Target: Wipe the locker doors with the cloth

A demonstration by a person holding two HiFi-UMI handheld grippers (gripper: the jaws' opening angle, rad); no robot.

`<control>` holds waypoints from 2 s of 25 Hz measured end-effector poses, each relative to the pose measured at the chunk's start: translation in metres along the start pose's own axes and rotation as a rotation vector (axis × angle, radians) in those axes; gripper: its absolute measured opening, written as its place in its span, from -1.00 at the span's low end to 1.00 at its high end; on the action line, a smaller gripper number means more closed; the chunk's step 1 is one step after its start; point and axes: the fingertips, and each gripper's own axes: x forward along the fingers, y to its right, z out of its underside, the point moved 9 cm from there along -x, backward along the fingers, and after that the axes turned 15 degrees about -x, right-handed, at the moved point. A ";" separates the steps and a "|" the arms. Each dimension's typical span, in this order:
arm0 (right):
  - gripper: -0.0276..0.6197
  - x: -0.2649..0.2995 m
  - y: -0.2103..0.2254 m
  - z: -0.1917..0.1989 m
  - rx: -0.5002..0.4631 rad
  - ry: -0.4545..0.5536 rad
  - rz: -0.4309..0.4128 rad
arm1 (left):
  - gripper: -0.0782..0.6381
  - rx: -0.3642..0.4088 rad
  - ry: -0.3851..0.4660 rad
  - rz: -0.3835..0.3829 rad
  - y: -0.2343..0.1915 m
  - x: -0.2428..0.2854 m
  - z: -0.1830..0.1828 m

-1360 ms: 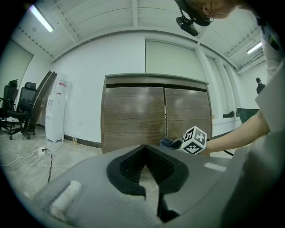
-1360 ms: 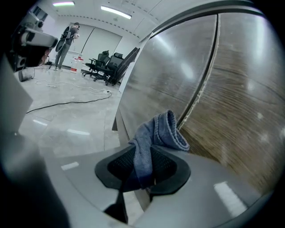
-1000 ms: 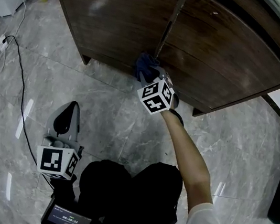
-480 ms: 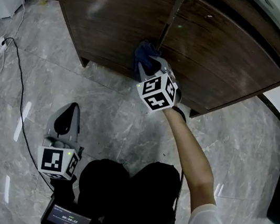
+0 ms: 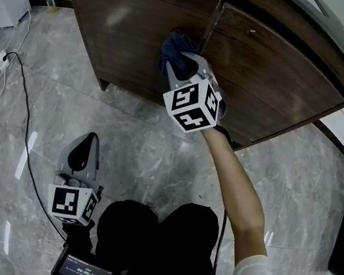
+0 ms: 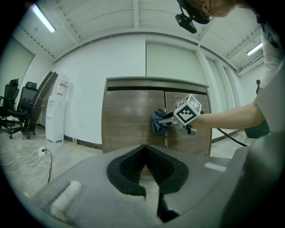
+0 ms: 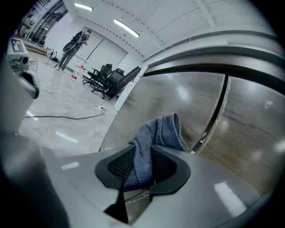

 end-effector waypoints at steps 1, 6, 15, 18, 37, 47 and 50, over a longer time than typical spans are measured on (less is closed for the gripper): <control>-0.59 -0.001 0.004 -0.004 0.000 0.006 0.006 | -0.77 0.000 0.001 -0.001 0.000 0.000 0.000; -0.59 -0.005 0.020 -0.018 0.007 0.033 0.036 | -0.77 0.000 0.005 0.000 -0.002 0.000 0.000; -0.59 -0.014 0.046 -0.043 -0.003 0.076 0.083 | -0.77 -0.006 0.012 0.006 -0.005 -0.001 0.005; -0.59 -0.017 0.055 -0.050 -0.001 0.091 0.104 | -0.77 -0.003 0.016 0.009 -0.004 -0.001 0.006; -0.59 -0.006 0.054 -0.068 -0.033 0.112 0.146 | -0.77 -0.013 0.012 -0.003 -0.011 -0.003 0.007; -0.59 0.018 0.019 -0.049 -0.027 0.069 0.084 | -0.77 -0.023 0.008 -0.022 -0.020 -0.006 0.005; -0.59 0.027 0.006 -0.040 -0.006 0.058 0.052 | -0.77 -0.023 0.007 -0.030 -0.022 -0.007 0.005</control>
